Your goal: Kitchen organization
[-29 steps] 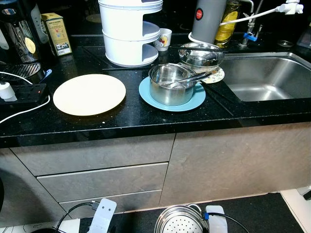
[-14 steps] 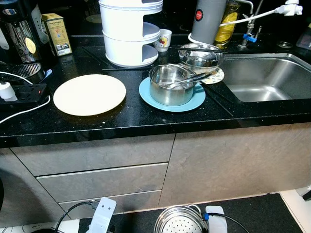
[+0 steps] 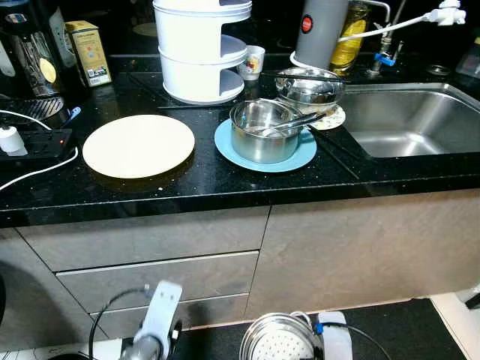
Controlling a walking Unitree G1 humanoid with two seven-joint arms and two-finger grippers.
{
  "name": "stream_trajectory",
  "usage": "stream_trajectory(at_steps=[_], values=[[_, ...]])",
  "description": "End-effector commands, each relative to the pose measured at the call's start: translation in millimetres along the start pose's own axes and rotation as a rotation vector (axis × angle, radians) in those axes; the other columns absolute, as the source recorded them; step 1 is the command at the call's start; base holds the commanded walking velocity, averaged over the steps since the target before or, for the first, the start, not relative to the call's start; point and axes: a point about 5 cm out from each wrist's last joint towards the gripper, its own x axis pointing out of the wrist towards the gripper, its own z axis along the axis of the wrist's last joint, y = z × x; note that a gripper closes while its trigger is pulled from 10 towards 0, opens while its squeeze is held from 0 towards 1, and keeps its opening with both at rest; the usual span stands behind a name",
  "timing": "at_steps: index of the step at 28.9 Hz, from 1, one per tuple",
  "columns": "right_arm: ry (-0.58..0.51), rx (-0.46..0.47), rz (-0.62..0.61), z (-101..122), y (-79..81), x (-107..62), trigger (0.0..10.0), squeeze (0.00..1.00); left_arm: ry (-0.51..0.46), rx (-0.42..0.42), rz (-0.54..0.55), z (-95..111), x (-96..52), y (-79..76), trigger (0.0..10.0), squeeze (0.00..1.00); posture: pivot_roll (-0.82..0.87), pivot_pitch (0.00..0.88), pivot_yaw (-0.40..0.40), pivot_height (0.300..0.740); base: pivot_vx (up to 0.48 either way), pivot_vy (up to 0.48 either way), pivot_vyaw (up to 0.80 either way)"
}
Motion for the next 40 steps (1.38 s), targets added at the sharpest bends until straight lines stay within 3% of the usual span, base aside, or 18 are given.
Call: stream_trajectory(at_steps=[1, 3, 5, 11, 22, 29, 40], values=[[0.015, 0.012, -0.020, -4.5, -6.3, -1.6, 10.0, 0.00, 0.049, 0.012, -0.015, -14.8, -4.4, -0.9, 10.0, 0.00, -0.07, 0.160, -0.026, 0.740, 0.000, 0.000, 0.00], [0.015, 0.012, -0.020, -4.5, -6.3, -1.6, 10.0, 0.00, 0.049, 0.012, -0.015, -14.8, -4.4, -0.9, 10.0, 0.00, -0.07, 0.160, -0.026, 0.740, 0.000, 0.000, 0.00], [0.072, -0.026, -0.025, -31.8, -6.4, -12.4, 10.0, 0.00, 0.142, 0.066, -0.029, -52.5, -21.5, -1.8, 10.0, 0.00, -0.07, 0.168, -0.026, 0.740, 0.000, 0.000, 0.00], [0.087, 0.005, -0.042, -50.4, -5.0, -22.2, 10.0, 0.00, 0.194, 0.050, -0.018, -76.0, -35.0, -0.1, 10.0, 0.00, -0.07, 0.175, -0.027, 0.740, 0.000, 0.000, 0.00], [0.060, 0.007, -0.034, -33.5, -1.8, -13.1, 10.0, 0.00, 0.182, 0.013, -0.007, -67.5, -29.2, -1.0, 10.0, 0.00, -0.07, 0.165, -0.031, 0.740, 0.000, 0.000, 0.00], [-0.016, 0.050, -0.011, -19.2, 6.7, -9.2, 10.0, 0.00, 0.139, -0.017, -0.007, -61.7, -28.2, -4.3, 10.0, 0.00, -0.07, 0.161, -0.033, 0.740, 0.000, 0.000, 0.00], [0.005, 0.018, 0.006, -18.4, 9.9, -7.4, 10.0, 0.00, 0.129, -0.047, -0.011, -53.8, -23.6, -9.2, 10.0, 0.00, -0.07, 0.160, -0.037, 0.740, 0.000, 0.000, 0.00]])
